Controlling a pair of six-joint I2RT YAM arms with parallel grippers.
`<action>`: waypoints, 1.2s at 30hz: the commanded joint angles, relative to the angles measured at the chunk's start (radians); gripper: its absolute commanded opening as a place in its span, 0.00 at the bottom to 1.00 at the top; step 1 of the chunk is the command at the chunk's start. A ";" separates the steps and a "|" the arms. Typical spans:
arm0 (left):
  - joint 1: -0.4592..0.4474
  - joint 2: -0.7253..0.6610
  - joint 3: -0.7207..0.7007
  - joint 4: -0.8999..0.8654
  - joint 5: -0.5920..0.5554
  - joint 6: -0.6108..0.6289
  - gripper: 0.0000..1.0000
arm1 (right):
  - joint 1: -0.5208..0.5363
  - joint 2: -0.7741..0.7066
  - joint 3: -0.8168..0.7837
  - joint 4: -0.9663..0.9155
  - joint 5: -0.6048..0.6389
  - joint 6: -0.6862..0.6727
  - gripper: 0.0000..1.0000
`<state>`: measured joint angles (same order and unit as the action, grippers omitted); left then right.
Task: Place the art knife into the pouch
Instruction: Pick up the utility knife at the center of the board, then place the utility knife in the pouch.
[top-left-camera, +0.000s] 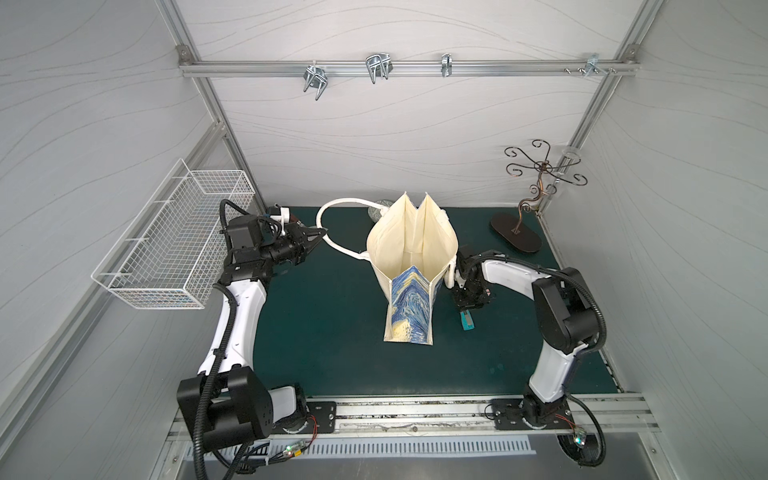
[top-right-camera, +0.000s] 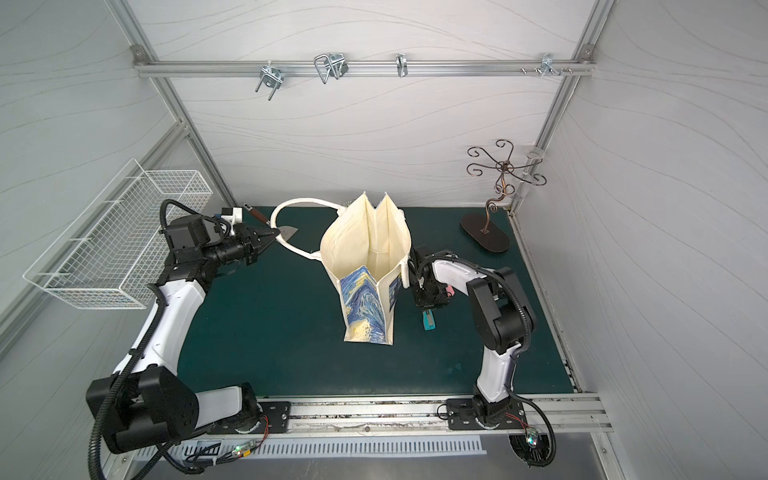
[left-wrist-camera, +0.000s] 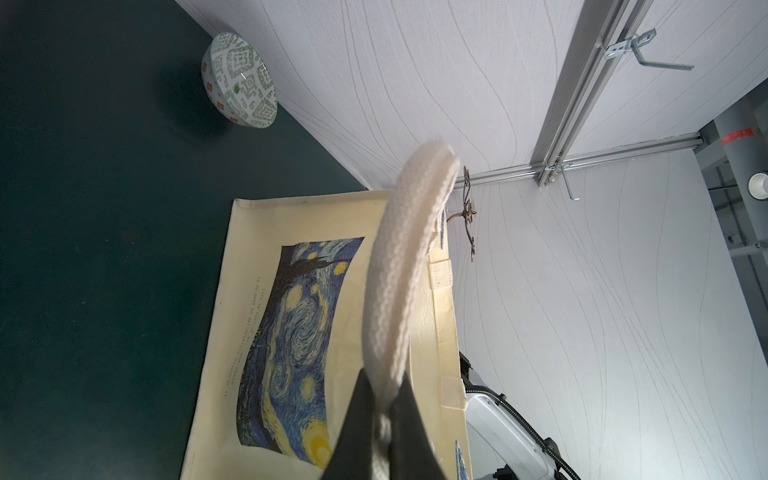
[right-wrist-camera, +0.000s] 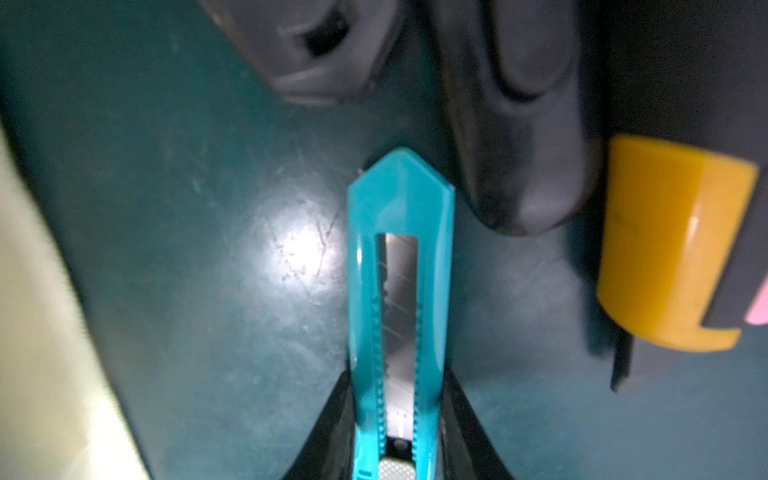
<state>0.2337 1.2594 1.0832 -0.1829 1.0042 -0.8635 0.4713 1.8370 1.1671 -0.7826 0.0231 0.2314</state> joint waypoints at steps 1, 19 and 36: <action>-0.001 -0.014 0.038 0.047 0.025 0.003 0.00 | 0.013 0.014 -0.039 -0.024 -0.029 0.014 0.23; -0.001 -0.023 0.042 0.009 0.014 0.032 0.00 | -0.053 -0.264 0.110 -0.214 -0.030 -0.025 0.24; -0.001 -0.020 0.052 -0.029 0.016 0.061 0.00 | -0.086 -0.217 0.803 -0.540 0.070 -0.124 0.25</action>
<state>0.2337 1.2572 1.0847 -0.2317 1.0050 -0.8173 0.3809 1.5974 1.8877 -1.2015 0.0715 0.1406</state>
